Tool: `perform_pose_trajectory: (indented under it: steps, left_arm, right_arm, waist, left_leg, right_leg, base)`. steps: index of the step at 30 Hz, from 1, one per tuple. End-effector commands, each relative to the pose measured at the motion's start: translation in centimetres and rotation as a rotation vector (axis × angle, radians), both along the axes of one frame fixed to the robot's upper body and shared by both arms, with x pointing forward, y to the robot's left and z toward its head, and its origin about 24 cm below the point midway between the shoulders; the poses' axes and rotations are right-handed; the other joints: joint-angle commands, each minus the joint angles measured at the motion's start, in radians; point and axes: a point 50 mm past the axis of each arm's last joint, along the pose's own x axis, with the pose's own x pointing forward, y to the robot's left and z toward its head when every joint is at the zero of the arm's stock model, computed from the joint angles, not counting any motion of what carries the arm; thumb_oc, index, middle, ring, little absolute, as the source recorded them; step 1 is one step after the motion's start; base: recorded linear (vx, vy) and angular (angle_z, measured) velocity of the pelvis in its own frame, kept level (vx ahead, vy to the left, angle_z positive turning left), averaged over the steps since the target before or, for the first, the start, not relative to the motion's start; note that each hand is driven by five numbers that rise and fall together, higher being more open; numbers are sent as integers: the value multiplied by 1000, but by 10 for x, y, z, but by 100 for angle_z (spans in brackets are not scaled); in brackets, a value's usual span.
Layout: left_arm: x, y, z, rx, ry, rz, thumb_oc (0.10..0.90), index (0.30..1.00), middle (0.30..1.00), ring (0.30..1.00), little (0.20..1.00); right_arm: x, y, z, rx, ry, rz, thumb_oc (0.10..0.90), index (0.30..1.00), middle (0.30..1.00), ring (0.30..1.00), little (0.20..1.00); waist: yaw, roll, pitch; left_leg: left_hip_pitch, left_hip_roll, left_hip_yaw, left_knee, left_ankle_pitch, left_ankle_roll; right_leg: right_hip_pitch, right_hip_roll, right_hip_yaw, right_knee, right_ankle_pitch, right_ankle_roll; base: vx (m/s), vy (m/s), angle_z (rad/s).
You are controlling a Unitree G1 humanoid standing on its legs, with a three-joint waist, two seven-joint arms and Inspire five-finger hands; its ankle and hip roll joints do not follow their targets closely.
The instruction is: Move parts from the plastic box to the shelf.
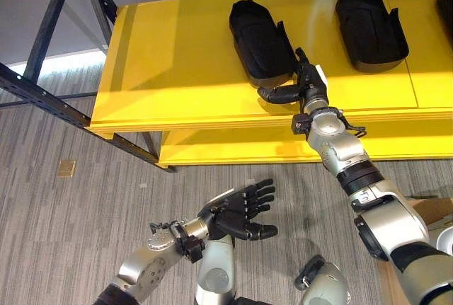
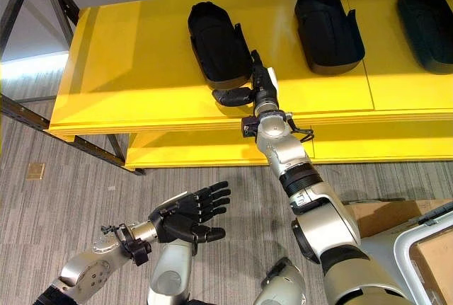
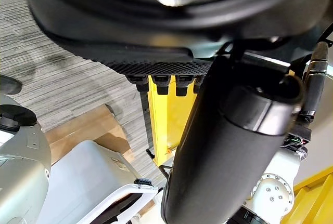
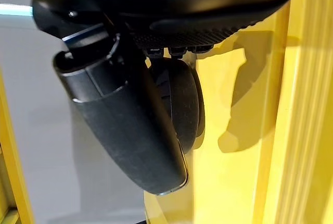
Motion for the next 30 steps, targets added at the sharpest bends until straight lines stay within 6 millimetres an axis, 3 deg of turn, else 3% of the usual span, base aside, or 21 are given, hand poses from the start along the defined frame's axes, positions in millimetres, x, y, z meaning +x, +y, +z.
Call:
perform_pose_trajectory:
  steps: [1, 30]
  left_arm:
    - [-1, -30, 35, -164, -166, -108, 900, 1000, 1000, 1000, 1000]
    - [-6, -32, 29, -181, -166, -90, 900, 1000, 1000, 1000, 1000]
  right_arm:
    - [-5, 52, -11, 146, 80, 184, 900, 1000, 1000, 1000, 1000]
    - [-26, 99, -28, 253, 143, 348, 900, 1000, 1000, 1000, 1000]
  waist:
    - [48, 15, -3]
    - [54, 19, -3]
  left_leg:
    - [20, 72, 134, -52, 22, 23]
    - [11, 66, 141, -58, 30, 23]
  right_leg:
    - [29, 16, 15, 6, 11, -26]
    - [13, 5, 6, 3, 29, -19]
  base:
    - [0, 0, 0]
    - [0, 0, 0]
